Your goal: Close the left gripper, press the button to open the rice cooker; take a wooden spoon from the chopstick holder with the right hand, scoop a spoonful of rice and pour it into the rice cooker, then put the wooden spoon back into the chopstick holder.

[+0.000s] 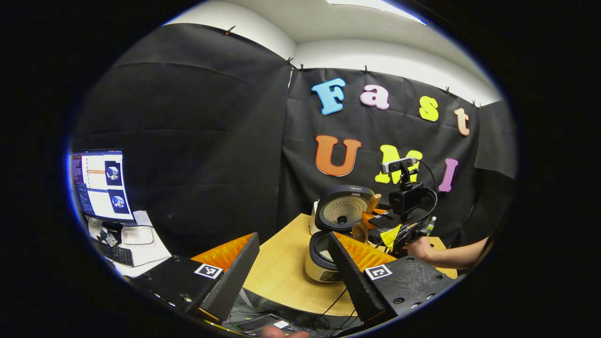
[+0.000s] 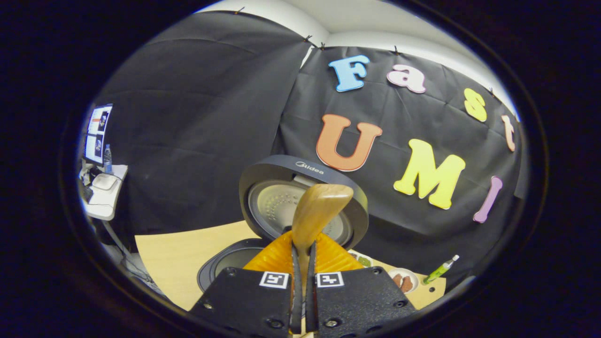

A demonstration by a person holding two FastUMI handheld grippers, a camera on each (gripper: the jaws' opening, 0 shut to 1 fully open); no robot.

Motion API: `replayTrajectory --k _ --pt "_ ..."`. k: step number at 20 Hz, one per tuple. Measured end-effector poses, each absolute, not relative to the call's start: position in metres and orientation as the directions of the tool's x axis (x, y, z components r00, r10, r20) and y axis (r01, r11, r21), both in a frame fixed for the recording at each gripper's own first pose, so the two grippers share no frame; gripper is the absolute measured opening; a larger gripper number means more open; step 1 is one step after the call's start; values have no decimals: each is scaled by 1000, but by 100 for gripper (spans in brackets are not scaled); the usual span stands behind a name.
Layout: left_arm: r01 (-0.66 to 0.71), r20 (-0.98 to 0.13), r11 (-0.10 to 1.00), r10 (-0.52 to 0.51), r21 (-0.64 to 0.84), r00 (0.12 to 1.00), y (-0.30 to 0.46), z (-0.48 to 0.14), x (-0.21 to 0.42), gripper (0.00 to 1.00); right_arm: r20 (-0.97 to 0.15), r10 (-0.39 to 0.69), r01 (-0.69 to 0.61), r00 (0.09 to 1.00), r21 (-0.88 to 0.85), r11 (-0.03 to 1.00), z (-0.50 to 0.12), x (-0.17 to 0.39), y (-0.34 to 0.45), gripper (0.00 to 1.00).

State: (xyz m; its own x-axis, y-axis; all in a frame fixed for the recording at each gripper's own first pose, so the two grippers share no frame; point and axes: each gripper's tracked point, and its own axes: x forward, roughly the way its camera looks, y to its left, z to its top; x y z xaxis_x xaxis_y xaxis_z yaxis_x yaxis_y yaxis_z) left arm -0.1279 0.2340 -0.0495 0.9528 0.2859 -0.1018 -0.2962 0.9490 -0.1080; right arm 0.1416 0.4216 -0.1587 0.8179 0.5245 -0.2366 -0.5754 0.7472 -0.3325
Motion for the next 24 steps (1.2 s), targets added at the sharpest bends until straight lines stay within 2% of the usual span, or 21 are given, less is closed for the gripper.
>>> replayTrajectory --k 7,13,18,24 --pt "-289 -102 952 279 -103 955 229 -49 -127 95 -233 529 -574 816 -225 787 -143 144 412 8" --pt "-234 -98 967 225 -97 970 208 -46 -110 95 -242 541 -556 806 8 831 -116 144 386 8" --pt "-147 -93 984 137 -105 986 171 -38 -82 94 -237 515 -473 824 214 855 -85 144 315 8" --pt "-6 -96 993 -5 -117 995 106 -32 -44 94 -214 380 -325 900 254 911 -57 160 190 8"
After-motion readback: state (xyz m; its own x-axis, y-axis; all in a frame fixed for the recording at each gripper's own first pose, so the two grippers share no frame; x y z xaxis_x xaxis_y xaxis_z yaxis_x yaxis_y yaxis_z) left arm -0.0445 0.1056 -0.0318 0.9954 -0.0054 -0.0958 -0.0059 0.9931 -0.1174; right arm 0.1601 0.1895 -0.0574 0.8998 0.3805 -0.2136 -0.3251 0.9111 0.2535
